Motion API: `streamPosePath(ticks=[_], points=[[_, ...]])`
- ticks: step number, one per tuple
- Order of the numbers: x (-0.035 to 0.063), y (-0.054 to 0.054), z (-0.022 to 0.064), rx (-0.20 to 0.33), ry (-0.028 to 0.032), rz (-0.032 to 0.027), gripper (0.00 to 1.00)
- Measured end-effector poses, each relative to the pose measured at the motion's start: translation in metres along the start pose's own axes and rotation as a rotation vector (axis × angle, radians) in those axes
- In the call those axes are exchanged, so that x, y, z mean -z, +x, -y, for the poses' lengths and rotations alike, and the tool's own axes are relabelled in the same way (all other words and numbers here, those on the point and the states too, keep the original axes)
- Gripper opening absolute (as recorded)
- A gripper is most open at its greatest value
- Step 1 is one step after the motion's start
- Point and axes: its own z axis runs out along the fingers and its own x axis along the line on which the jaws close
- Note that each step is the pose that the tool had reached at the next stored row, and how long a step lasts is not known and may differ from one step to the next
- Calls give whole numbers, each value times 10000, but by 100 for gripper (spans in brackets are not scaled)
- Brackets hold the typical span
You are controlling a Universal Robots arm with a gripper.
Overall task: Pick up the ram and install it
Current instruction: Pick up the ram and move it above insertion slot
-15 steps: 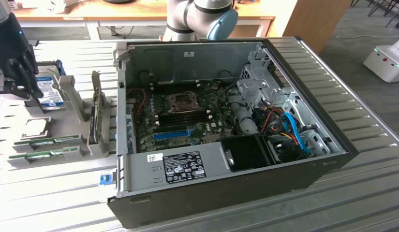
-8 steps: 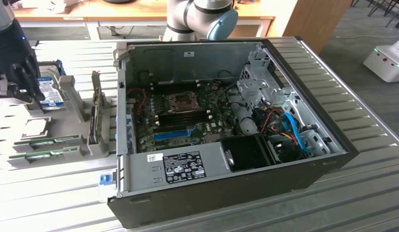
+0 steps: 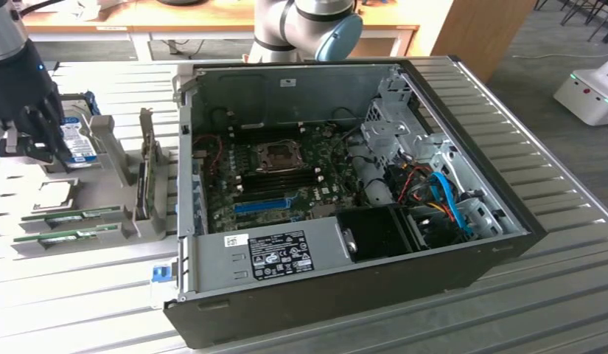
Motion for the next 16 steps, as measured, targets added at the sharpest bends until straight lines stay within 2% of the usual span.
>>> streamPosePath(ticks=[8,16], points=[[-90,3,4,0,1,1,30],[-93,5,4,-2,1,1,30]])
